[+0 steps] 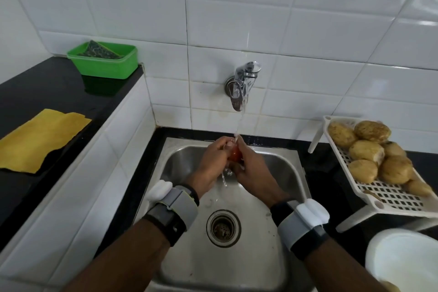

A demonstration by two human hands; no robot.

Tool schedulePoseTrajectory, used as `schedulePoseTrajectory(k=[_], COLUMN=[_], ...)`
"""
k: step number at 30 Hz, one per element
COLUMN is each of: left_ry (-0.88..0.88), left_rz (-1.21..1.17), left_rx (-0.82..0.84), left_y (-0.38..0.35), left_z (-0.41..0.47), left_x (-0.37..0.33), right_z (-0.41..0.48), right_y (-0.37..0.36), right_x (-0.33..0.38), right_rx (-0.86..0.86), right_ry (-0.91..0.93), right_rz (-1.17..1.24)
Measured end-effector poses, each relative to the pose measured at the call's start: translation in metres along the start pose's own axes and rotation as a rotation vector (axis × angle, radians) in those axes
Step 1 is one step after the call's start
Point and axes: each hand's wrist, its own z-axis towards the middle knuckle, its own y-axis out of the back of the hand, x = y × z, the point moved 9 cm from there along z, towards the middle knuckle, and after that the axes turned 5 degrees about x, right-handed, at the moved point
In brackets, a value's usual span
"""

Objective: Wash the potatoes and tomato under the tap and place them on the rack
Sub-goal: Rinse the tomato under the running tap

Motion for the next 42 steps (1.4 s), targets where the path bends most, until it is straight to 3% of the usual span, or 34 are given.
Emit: schedulePoseTrajectory(k=[4,8,16,25,28,33,37,42], left_ry=[0.078,-0.036,-0.239,-0.197,-0.193,0.011,-0.058,-0.161], left_rz=[-0.023,0.097,0.193,0.462,0.442,0.327,0.464,0.467], left_rx=[-0.045,-0.116,-0.026,0.009,0.072,0.14,0.104,0.044], left_y=[-0.013,0.004,0.013,0.007,0.007,0.003,0.01,0.018], left_z=[-0.005,0.005,0.043,0.039,0.031,0.004,-0.003,-0.006], left_x=[0.003,-0.031,-0.098,-0.103,-0.084,-0.024,-0.02,-0.042], right_z=[0.007,0.01,0.006,0.001,0.001,0.003,0.002,0.009], right_y=[0.007,0.018,0.021,0.023,0.025,0.03,0.027,0.036], right_x=[-0.001,0.002,0.005,-0.002,-0.005,-0.001,0.007,0.021], right_rx=[-0.077,-0.111,-0.048,-0.046,-0.055,-0.089,-0.058,-0.087], right_ry=[-0.065,-0.086,-0.217,-0.248,-0.244,-0.197,-0.163,-0.12], right_rz=[-0.133,-0.084,0.048,0.096,0.092,0.011,-0.021,-0.067])
